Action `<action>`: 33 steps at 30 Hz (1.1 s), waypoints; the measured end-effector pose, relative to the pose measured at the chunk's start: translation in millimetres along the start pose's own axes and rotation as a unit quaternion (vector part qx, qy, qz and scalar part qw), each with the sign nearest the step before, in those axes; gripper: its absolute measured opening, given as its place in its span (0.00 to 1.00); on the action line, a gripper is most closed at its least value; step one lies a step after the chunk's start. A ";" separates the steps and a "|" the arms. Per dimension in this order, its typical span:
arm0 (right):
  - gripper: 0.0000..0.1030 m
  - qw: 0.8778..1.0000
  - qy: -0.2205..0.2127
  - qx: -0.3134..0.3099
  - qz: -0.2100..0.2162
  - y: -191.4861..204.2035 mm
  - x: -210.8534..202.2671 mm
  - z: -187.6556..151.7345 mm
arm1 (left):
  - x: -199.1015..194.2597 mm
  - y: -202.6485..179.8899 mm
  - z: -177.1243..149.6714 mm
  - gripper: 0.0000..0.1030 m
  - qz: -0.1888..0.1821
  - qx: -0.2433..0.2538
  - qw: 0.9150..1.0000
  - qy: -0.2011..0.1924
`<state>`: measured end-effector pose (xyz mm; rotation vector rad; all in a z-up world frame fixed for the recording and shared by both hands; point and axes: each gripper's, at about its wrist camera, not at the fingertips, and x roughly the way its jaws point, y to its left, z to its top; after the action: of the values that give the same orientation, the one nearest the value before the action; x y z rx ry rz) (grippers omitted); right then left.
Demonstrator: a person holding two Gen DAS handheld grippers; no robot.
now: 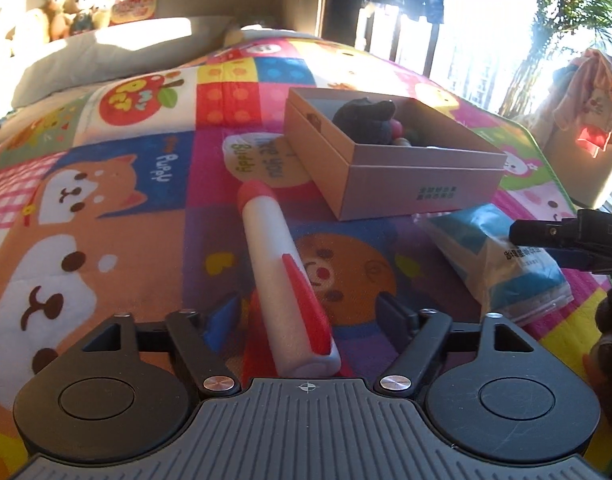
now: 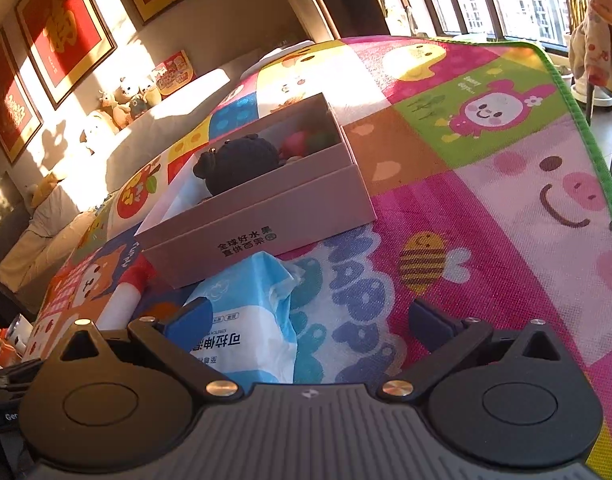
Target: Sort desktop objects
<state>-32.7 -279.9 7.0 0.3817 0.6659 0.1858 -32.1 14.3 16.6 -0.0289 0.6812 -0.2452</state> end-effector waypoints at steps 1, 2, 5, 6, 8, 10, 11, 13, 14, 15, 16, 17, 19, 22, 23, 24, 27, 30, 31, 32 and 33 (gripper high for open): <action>1.00 1.000 0.000 -0.002 -0.001 0.8 0.2 -0.4 | 1.6 1.5 -1.0 0.88 -0.003 -0.003 1.000 -0.001; 1.00 1.000 -0.001 -0.004 -0.002 1.9 0.8 -0.7 | 4.5 3.2 -1.2 0.91 -0.005 -0.007 1.000 0.000; 1.00 1.000 0.002 -0.006 0.000 2.8 2.5 0.2 | 8.0 3.4 -0.8 0.94 -0.009 -0.012 1.000 -0.004; 1.00 1.000 0.002 -0.006 0.000 2.8 2.4 0.3 | 7.8 3.1 -1.1 0.94 -0.011 -0.012 1.000 -0.007; 1.00 1.000 0.003 -0.008 0.000 3.5 3.3 0.3 | 7.6 3.7 -2.1 0.95 -0.012 -0.014 1.000 -0.007; 1.00 1.000 0.005 -0.013 -0.006 6.3 5.4 1.0 | 6.6 5.2 -2.8 0.98 -0.013 -0.022 1.000 -0.008; 1.00 1.000 0.007 -0.009 -0.010 7.8 5.9 1.3 | 6.6 6.2 -2.9 0.98 -0.012 -0.025 1.000 -0.008; 1.00 1.000 0.009 -0.002 -0.017 11.4 6.6 1.2 | 6.9 7.0 -3.0 0.98 -0.013 -0.029 0.999 -0.007; 1.00 1.000 0.011 -0.001 -0.019 13.3 6.9 1.1 | 7.1 6.6 -2.9 0.98 -0.013 -0.028 1.000 -0.007; 1.00 1.000 0.014 0.000 -0.018 14.8 7.0 1.0 | 7.4 6.3 -2.9 0.98 -0.012 -0.027 1.000 -0.006; 1.00 1.000 0.016 0.001 -0.017 16.4 7.2 0.6 | 7.4 6.0 -2.8 0.99 -0.012 -0.026 1.000 -0.006; 1.00 1.000 0.016 -0.001 -0.016 18.0 7.3 -0.3 | 7.5 5.8 -2.8 0.99 -0.011 -0.026 1.000 -0.006; 1.00 1.000 0.017 -0.007 -0.015 21.4 7.3 -2.3 | 7.4 5.7 -2.7 0.99 -0.010 -0.027 1.000 -0.006; 1.00 1.000 0.024 -0.011 -0.014 24.8 8.5 -1.8 | 7.8 6.7 -2.3 0.99 -0.011 -0.030 0.999 -0.005; 1.00 0.999 0.030 -0.016 -0.011 25.8 9.4 -0.9 | 7.6 6.4 -2.0 0.99 -0.011 -0.029 1.000 -0.004; 1.00 0.999 0.038 -0.022 -0.008 26.9 10.0 0.8 | 7.2 6.1 -1.9 0.99 -0.010 -0.028 1.000 -0.004; 1.00 0.998 0.061 -0.014 0.001 25.0 7.0 9.3 | 2.5 8.7 -2.6 0.99 -0.005 -0.026 1.000 -0.007; 1.00 0.999 0.029 -0.031 -0.023 24.2 -9.6 11.6 | -1.4 12.7 -4.2 0.99 0.006 -0.021 1.000 -0.004; 1.00 0.998 0.020 -0.041 -0.032 24.6 -14.8 11.4 | -1.5 14.1 -4.2 0.99 0.008 -0.021 1.000 -0.001; 1.00 0.998 0.012 -0.052 -0.038 25.2 -19.8 10.8 | -1.5 15.5 -3.8 0.99 0.010 -0.023 1.000 0.002; 1.00 0.997 0.008 -0.065 -0.042 25.7 -24.0 10.3 | -1.6 16.4 -3.1 0.99 0.011 -0.025 1.000 0.003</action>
<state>-45.9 -266.2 38.3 0.2280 0.6801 0.1512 -31.7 30.8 13.4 -0.0688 0.6929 -0.2065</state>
